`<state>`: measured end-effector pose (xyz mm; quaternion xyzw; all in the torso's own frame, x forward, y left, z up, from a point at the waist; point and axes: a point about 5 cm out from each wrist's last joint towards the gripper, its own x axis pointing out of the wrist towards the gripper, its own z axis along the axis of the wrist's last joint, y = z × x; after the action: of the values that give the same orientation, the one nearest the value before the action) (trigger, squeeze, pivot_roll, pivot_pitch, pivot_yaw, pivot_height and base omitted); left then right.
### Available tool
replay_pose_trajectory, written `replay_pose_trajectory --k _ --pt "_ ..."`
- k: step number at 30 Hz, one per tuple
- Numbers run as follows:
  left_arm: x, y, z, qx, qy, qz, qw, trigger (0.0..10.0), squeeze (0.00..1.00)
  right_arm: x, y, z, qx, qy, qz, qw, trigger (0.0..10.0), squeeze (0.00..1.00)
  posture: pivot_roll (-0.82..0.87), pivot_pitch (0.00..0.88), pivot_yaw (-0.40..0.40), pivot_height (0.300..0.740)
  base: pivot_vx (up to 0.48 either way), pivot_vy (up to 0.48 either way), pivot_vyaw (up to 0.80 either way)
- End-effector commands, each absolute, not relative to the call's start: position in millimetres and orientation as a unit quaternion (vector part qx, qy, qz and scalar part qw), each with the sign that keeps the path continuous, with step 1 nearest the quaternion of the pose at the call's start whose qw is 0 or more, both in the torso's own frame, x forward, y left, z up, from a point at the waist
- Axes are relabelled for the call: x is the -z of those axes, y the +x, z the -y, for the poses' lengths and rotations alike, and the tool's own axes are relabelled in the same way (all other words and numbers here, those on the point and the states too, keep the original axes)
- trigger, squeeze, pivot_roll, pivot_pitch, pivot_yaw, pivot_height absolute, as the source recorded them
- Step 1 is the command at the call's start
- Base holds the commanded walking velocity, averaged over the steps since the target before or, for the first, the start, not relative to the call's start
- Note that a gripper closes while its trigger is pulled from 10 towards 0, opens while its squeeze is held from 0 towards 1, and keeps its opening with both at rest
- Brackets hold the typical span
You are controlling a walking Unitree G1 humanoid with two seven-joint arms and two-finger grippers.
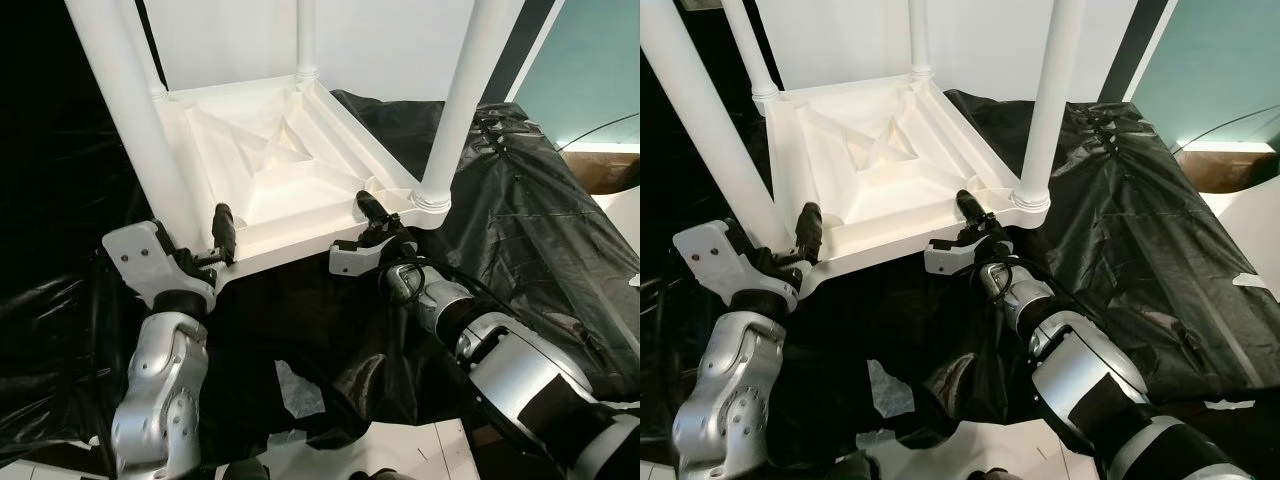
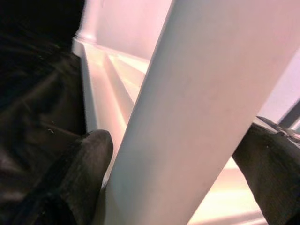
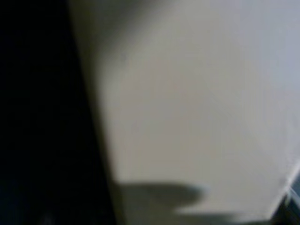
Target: Building children table
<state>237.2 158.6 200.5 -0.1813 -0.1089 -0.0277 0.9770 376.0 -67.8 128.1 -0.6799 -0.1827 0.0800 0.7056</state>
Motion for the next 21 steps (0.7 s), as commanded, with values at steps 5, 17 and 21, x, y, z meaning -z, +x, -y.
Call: replay_pose_trajectory --k 5,17,21 --pt "-201 180 -112 0.344 -0.237 0.067 0.906 10.0 0.0 -132 375 69 -0.05 -0.655 0.198 0.728 10.0 0.0 0.22 0.076 -0.104 0.74 0.0 0.0 0.0" --pt "-208 140 -116 0.413 -0.308 0.075 0.853 10.0 0.0 -134 373 65 -0.018 -0.591 0.193 0.783 10.0 0.0 0.23 0.077 -0.125 0.74 0.0 0.0 0.0" --pt "-205 128 -117 0.429 -0.315 0.059 0.845 10.0 0.0 -141 376 66 -0.004 -0.556 0.184 0.811 10.0 0.0 0.23 0.075 -0.126 0.74 0.0 0.0 0.0"
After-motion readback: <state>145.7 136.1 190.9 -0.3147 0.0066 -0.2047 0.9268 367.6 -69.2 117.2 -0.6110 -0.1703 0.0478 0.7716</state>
